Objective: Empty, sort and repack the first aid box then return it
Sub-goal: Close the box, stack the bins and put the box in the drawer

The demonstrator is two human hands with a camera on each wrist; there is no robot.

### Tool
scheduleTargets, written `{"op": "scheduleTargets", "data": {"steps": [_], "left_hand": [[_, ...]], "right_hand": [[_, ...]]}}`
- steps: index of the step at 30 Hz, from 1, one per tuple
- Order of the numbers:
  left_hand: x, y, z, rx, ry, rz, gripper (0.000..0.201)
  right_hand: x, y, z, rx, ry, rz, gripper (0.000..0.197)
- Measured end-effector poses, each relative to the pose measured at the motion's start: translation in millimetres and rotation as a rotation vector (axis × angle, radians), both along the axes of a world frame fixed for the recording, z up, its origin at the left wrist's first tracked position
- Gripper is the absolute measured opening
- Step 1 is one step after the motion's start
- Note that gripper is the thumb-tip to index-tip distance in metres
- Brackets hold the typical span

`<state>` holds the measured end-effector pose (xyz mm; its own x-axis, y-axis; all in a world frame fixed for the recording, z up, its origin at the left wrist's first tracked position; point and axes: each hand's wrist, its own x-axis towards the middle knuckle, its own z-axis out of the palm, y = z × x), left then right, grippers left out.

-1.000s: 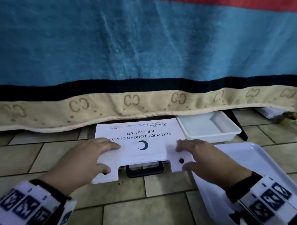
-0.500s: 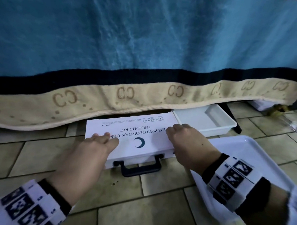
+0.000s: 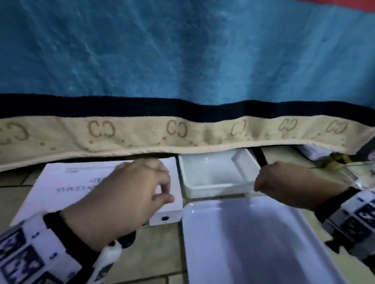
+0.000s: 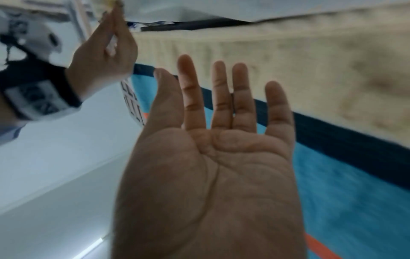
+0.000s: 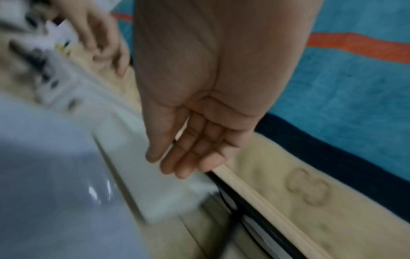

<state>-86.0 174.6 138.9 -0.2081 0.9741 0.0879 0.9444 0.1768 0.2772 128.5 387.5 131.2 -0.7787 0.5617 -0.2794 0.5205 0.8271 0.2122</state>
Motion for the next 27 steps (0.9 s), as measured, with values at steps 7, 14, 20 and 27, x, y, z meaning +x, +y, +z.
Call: {"op": "scheduleTargets", "data": {"steps": [7,14,20,27], "left_hand": [[54.7,81.9,-39.8,-0.275,0.082,-0.088,0.029],[50.6,83.1,-45.8,0.142,-0.201,0.184,0.015],[55.4,83.2,-46.6,0.175,-0.128,0.211,0.022],[64.4,86.6,-34.2,0.319,-0.251,0.319,0.023]], "right_hand": [[31.4,72.3,-20.4,-0.139,-0.106,0.293,0.046],[24.2,91.4,-49.6,-0.03,-0.078,0.607,0.019],[33.9,105.6,-61.8,-0.058,0.069,0.682,0.035],[46.9,109.5,-49.0,-0.299,0.264,0.514,0.043]]}}
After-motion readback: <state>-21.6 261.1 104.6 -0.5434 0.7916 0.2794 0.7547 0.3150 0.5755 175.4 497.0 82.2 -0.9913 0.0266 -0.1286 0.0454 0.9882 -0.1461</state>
